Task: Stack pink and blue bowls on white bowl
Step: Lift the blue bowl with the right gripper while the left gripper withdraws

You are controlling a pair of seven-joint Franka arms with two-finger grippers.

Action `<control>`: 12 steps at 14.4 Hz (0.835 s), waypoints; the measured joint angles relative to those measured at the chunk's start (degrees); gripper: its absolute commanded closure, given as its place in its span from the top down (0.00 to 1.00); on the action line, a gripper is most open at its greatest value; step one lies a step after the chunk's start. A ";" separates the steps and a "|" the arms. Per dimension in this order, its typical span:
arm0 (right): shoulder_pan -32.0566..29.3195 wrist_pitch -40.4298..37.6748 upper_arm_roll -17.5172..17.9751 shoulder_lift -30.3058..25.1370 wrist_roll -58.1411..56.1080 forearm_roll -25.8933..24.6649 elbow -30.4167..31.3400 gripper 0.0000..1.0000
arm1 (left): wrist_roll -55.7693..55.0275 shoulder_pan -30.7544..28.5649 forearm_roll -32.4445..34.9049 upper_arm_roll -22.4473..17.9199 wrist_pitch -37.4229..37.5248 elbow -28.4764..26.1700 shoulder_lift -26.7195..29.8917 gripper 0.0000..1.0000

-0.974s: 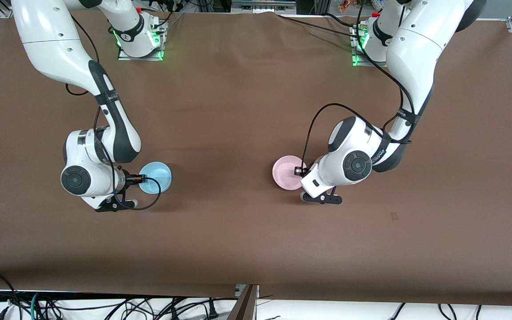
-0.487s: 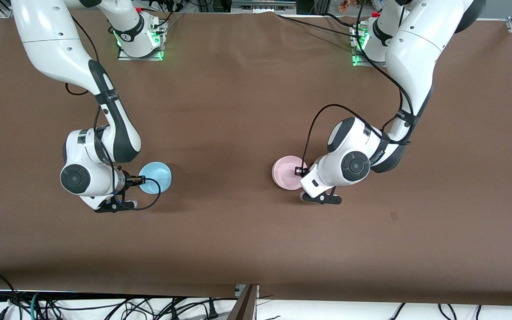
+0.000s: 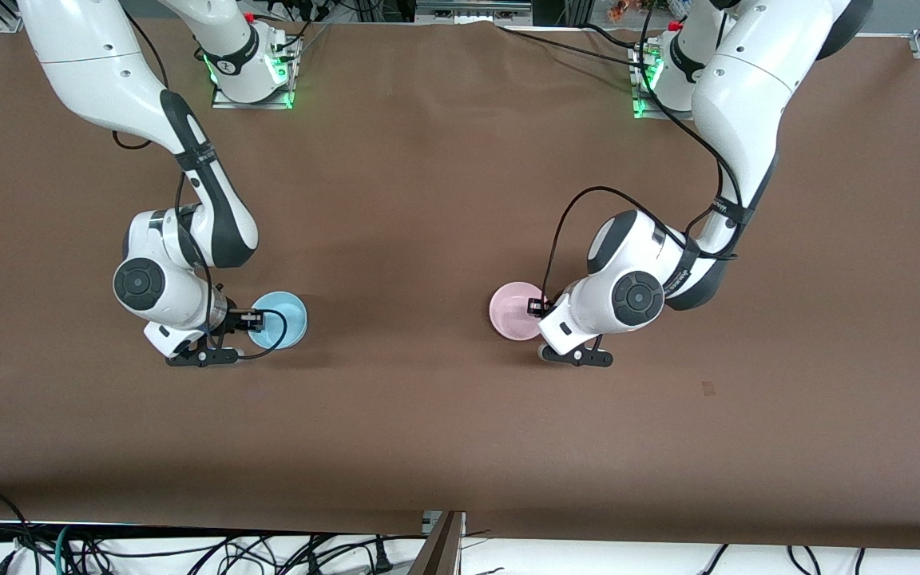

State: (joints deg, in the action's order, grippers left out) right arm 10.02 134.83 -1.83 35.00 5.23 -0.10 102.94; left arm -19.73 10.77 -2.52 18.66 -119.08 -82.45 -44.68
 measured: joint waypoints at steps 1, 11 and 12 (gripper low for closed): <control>0.00 0.00 0.00 -0.14 0.05 0.00 0.05 0.37 | 0.00 -0.05 0.00 0.00 0.15 0.16 0.09 1.00; 0.18 -0.33 0.97 -1.69 4.06 0.17 -0.25 0.00 | -0.01 -9.26 0.26 -2.33 20.85 2.79 15.10 1.00; 0.22 -0.68 1.19 -1.90 4.68 0.17 -0.50 0.00 | 0.03 -10.71 0.38 -2.37 24.08 2.83 17.05 1.00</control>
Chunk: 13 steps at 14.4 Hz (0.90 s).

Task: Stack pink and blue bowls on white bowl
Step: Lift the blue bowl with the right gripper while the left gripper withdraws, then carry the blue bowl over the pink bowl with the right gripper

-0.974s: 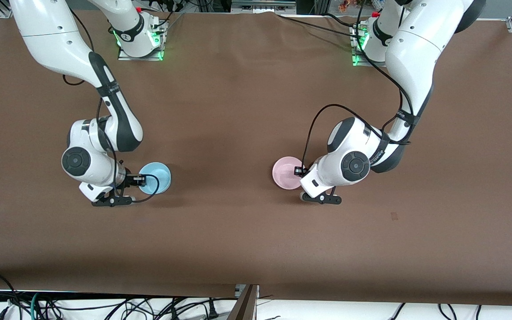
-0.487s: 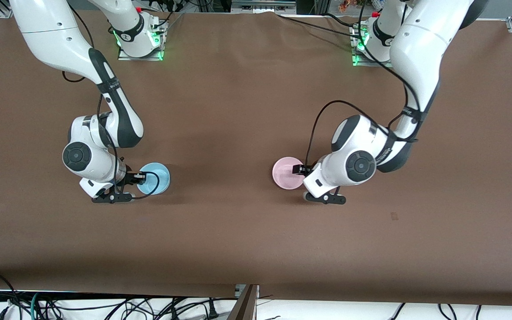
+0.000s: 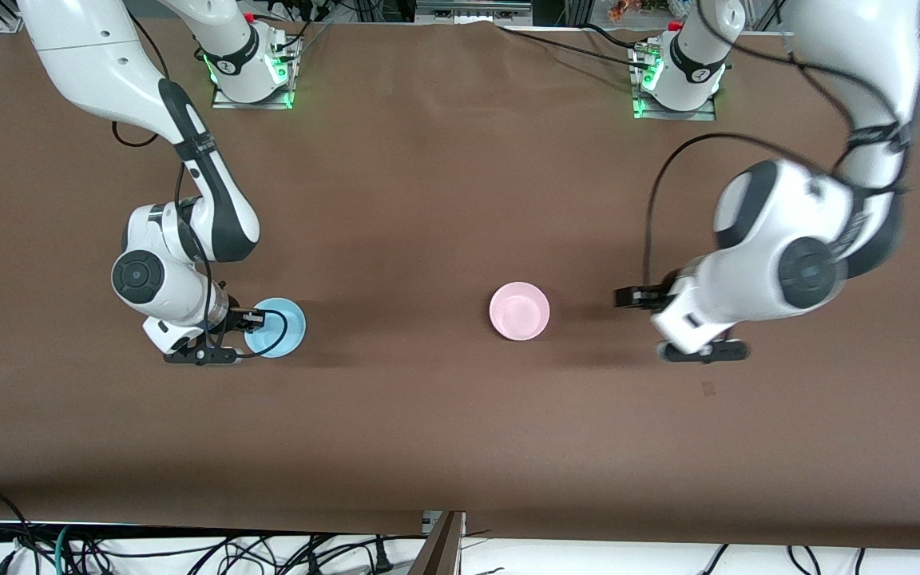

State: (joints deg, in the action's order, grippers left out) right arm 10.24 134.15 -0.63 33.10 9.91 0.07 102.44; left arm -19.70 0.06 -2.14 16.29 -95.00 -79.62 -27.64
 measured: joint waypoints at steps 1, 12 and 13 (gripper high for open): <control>0.05 -0.71 0.16 0.02 0.89 0.00 -0.56 0.00 | 0.06 -1.04 0.02 -0.01 3.57 0.02 1.87 1.00; 14.54 -6.55 1.10 0.54 26.45 7.90 -10.89 0.00 | 12.23 -8.31 2.12 -0.32 15.62 -0.95 18.47 1.00; 16.50 -6.54 1.11 0.70 29.97 8.05 -11.71 0.00 | 12.39 -8.73 2.12 -0.36 15.76 -1.28 18.55 1.00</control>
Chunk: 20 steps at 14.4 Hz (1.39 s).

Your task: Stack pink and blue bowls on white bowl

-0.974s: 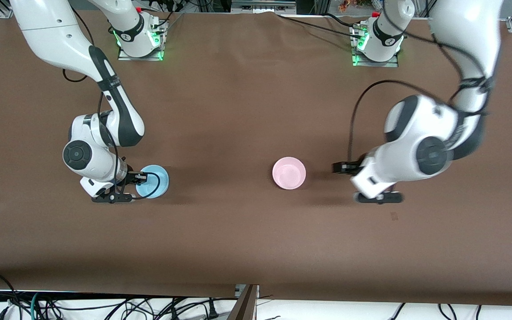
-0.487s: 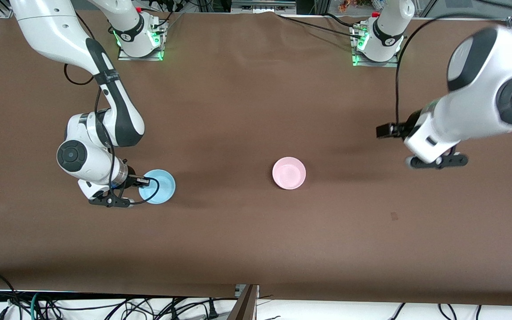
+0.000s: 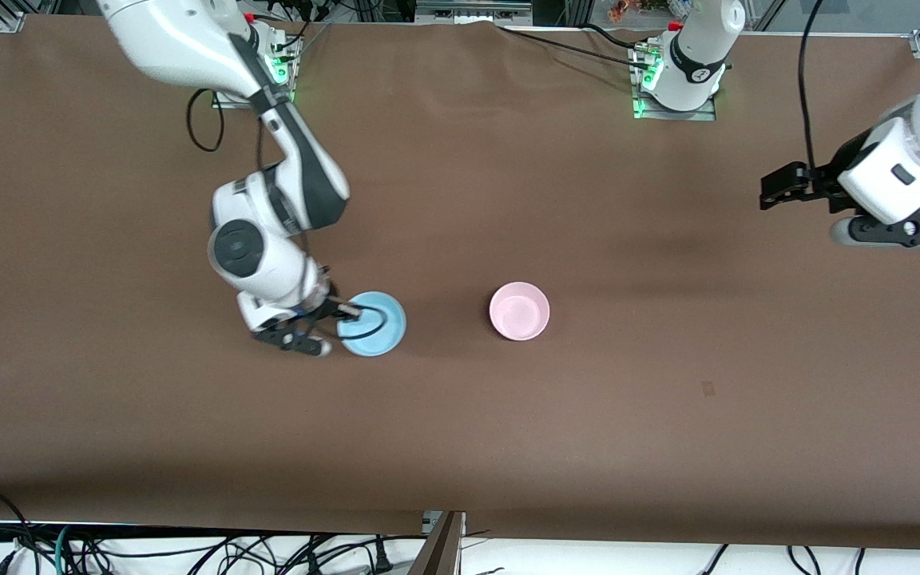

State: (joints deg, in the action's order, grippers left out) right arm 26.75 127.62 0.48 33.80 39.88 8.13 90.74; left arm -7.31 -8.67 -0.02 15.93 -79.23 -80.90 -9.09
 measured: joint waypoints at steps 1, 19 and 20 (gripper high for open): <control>1.75 0.07 0.01 0.23 3.64 0.40 -0.95 0.00 | 0.00 -0.02 0.00 0.05 0.29 -0.43 -0.02 1.00; 13.52 12.15 4.26 16.34 26.53 4.07 -19.54 0.00 | 1.73 4.76 0.00 -8.77 -14.18 -9.45 4.60 1.00; 13.52 10.32 4.29 16.34 26.53 4.07 -19.66 0.00 | 1.79 5.70 0.00 -9.51 -18.07 -13.36 7.14 1.00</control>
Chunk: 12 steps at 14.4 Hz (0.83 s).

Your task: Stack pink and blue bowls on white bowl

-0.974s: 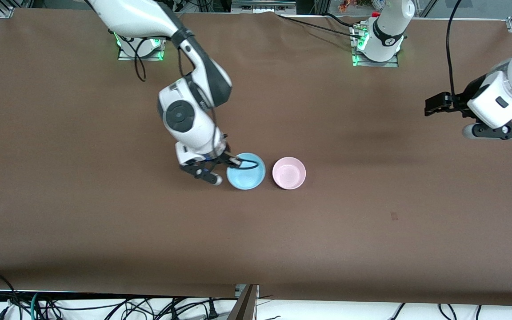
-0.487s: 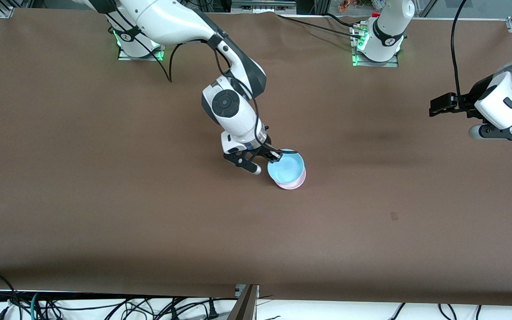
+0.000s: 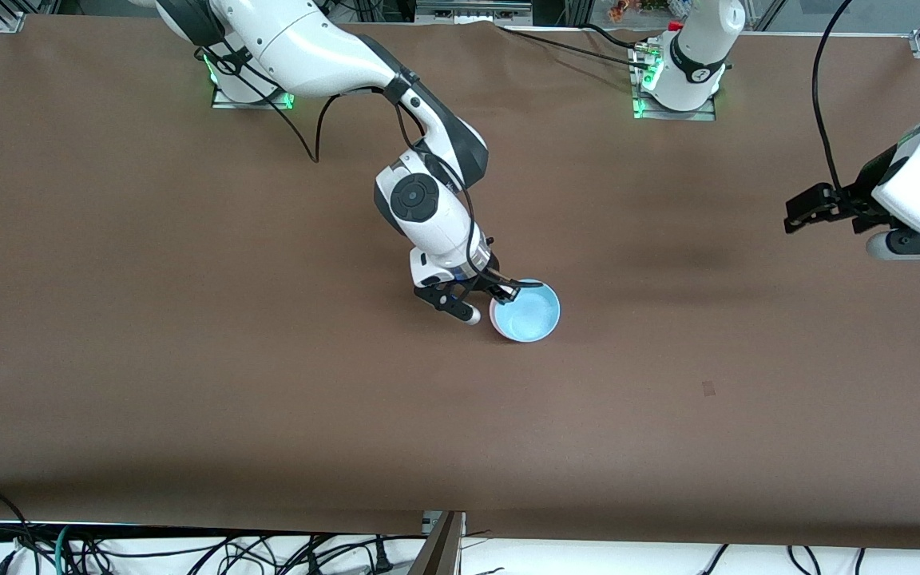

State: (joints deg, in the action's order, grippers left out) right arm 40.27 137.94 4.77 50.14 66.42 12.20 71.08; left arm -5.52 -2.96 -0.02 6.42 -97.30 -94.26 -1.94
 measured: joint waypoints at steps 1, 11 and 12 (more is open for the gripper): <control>0.00 -1.23 0.01 0.00 0.00 0.00 -0.03 0.00 | 0.00 1.61 0.00 -1.13 -1.21 -2.95 2.30 1.00; 0.00 -2.25 0.01 0.27 0.00 0.00 -0.04 0.00 | 0.01 5.86 0.00 -5.37 7.52 2.51 -1.14 1.00; 0.00 -2.24 0.01 0.39 0.00 0.00 -0.04 0.00 | 0.01 5.83 0.00 -5.45 7.79 2.69 -1.34 1.00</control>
State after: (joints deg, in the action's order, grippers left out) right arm 40.26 135.69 4.78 50.53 66.41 12.19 71.04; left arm -5.51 2.87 -0.02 0.97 -89.52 -91.57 -3.28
